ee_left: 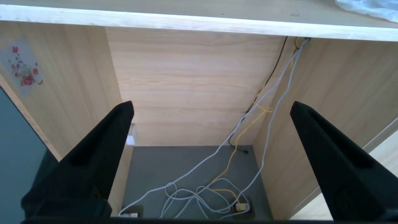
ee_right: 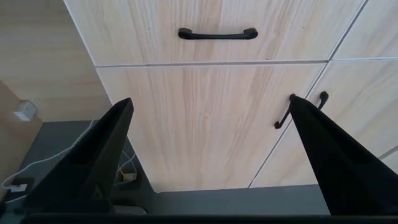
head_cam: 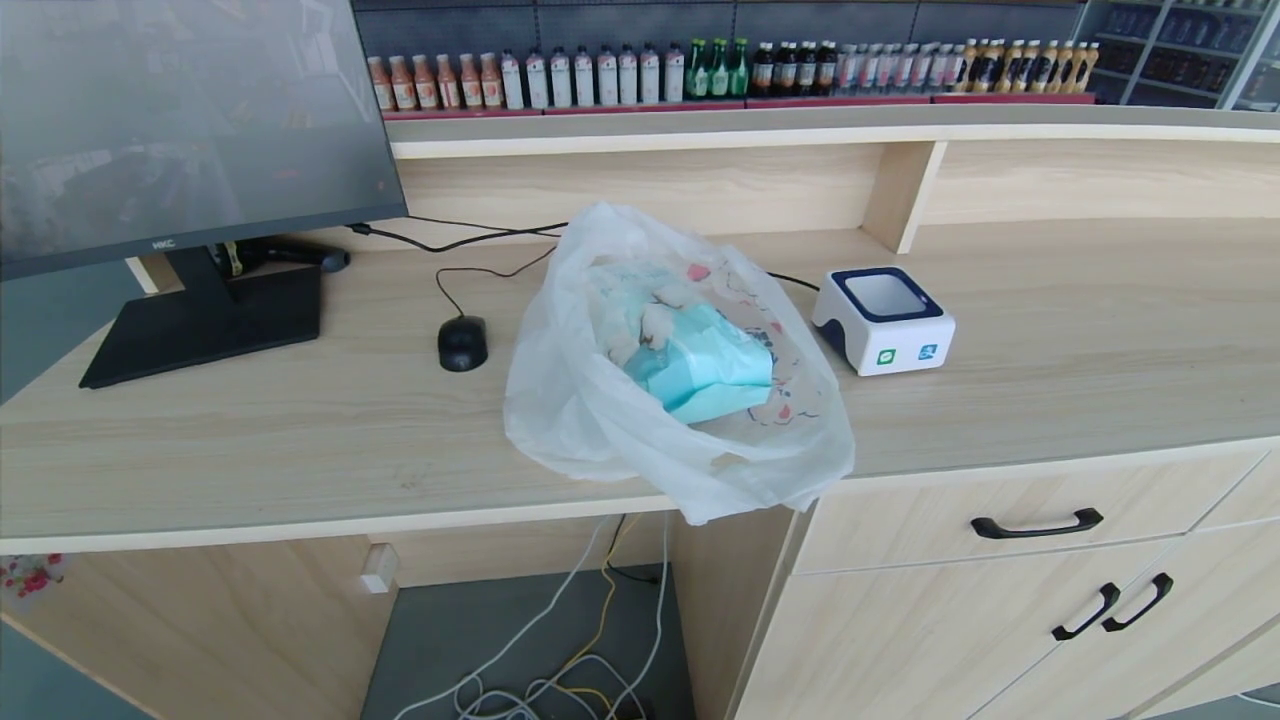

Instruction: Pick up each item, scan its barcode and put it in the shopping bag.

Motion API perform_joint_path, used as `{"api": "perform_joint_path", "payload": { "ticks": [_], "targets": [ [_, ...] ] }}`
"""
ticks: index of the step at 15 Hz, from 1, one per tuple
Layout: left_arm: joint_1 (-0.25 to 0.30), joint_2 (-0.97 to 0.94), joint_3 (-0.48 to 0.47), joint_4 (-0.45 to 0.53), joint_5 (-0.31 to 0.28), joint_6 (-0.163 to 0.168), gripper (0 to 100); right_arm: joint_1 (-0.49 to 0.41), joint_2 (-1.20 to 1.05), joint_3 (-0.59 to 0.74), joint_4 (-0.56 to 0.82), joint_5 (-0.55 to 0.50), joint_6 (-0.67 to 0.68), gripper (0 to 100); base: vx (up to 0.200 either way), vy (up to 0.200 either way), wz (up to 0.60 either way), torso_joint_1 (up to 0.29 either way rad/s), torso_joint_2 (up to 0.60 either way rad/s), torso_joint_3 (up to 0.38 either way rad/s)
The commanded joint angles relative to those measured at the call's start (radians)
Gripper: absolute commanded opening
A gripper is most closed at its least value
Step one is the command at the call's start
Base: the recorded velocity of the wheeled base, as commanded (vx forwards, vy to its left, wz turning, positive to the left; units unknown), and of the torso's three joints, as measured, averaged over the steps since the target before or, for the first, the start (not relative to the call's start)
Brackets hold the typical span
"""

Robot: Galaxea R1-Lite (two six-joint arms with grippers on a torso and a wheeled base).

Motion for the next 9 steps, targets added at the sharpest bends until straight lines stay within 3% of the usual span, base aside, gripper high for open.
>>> {"api": "perform_joint_path", "payload": {
  "ticks": [1,9],
  "targets": [
    [-0.001,0.000,0.000,0.000,0.000,0.000,100,-0.028,-0.051,0.000,0.001,-0.002,0.011,100,0.000,0.000,0.00,0.000,0.00,0.000],
    [0.001,0.000,0.000,0.000,0.000,0.000,100,-0.028,-0.051,0.000,0.001,-0.002,0.033,100,0.000,0.000,0.00,0.000,0.00,0.000]
  ]
}}
